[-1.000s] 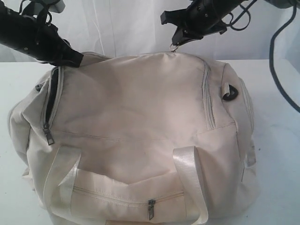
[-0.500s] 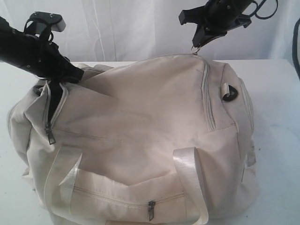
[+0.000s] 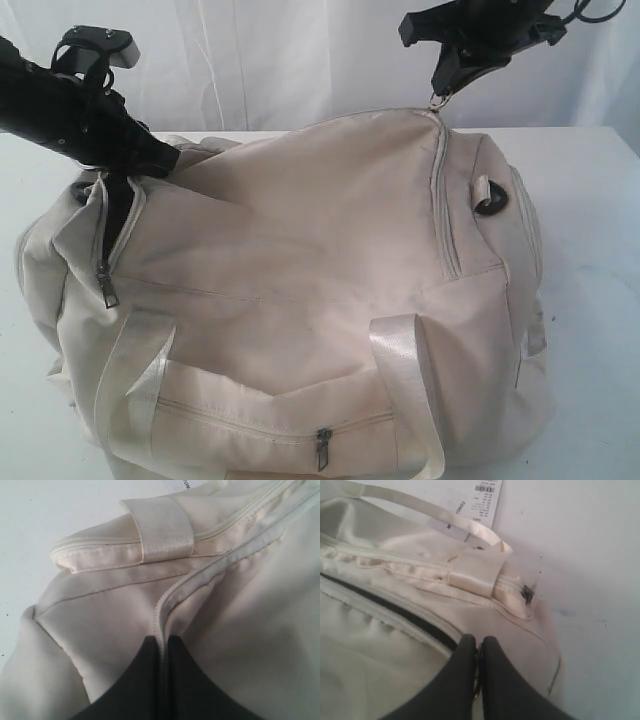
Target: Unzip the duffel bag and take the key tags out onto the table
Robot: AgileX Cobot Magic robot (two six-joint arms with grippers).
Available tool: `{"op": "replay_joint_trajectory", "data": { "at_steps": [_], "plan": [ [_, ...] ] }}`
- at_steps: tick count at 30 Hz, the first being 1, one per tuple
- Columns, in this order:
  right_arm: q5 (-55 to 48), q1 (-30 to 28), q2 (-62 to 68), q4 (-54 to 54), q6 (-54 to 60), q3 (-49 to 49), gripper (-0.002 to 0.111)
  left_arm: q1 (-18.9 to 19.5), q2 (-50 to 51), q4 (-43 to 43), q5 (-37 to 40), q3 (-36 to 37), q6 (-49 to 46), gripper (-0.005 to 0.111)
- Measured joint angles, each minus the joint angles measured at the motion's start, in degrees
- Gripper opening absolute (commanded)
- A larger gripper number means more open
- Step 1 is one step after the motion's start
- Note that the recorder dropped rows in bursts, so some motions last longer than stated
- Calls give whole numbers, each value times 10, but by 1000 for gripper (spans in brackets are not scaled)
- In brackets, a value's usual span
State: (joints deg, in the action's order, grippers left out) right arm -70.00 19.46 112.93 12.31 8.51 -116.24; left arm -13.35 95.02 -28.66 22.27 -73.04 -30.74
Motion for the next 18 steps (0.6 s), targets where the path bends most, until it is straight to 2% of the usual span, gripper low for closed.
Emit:
{"op": "replay_joint_trajectory", "data": {
  "at_steps": [18],
  "plan": [
    [47, -1, -125, 17, -8, 216, 0, 0, 0, 1, 8, 0, 1, 0]
  ]
}}
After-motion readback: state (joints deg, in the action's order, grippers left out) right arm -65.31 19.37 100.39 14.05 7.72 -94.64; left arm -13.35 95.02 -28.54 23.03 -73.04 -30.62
